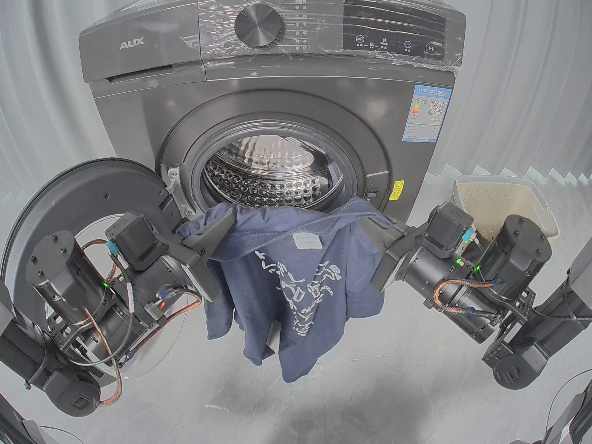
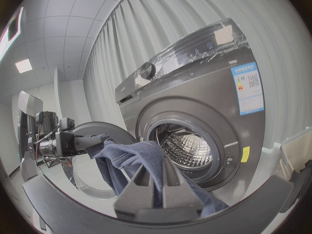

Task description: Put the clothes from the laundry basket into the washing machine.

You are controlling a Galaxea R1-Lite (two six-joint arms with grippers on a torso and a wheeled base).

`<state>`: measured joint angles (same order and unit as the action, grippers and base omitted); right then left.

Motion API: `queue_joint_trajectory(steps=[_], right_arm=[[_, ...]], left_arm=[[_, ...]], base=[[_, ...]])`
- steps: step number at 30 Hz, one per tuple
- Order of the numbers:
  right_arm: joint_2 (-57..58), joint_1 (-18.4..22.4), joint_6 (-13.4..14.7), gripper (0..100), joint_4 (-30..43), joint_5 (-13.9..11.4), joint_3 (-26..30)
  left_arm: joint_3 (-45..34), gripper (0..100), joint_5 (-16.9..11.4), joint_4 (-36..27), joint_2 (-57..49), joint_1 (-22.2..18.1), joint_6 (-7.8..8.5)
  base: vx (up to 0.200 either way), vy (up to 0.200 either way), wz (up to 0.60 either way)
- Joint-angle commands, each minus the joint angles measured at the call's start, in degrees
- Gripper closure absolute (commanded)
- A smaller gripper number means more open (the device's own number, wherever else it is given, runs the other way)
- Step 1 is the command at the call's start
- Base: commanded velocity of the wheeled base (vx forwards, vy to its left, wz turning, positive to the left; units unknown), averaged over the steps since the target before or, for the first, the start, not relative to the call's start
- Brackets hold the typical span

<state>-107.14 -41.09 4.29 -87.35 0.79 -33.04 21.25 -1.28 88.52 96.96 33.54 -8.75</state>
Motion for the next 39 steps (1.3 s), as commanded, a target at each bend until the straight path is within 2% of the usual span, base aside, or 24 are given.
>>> queue_joint_trajectory(steps=[1,7,10,14,35,36,39], right_arm=[[2.38,0.66,-0.07,100,0.07,0.53,-0.98],[2.11,1.19,-0.16,100,-0.02,0.61,-1.33],[2.11,0.75,-0.07,100,-0.02,0.88,-1.42],[1.94,0.31,-0.07,100,0.16,2.99,-2.12],[2.47,0.14,0.02,100,0.16,3.43,-5.46],[2.47,0.14,0.02,100,0.33,4.66,-5.55],[2.47,-0.3,0.1,100,0.33,5.01,-5.64]], left_arm=[[0.81,100,0.4,-0.01,-1.51,-0.14,0.14],[1.25,100,0.23,-0.1,-3.45,-3.21,0.49],[1.16,100,0.31,-0.1,-3.62,-3.21,0.58],[1.34,100,0.23,-0.1,-4.42,-3.21,0.58],[1.78,100,0.31,-0.1,-4.5,-3.3,0.49],[1.78,100,0.31,-0.1,-4.5,-3.3,0.49],[1.78,100,0.31,-0.1,-4.5,-3.3,0.49]], base=[[0.0,0.0,0.0],[0.0,0.0,0.0],[0.0,0.0,0.0],[0.0,0.0,0.0],[0.0,0.0,0.0],[0.0,0.0,0.0],[0.0,0.0,0.0]])
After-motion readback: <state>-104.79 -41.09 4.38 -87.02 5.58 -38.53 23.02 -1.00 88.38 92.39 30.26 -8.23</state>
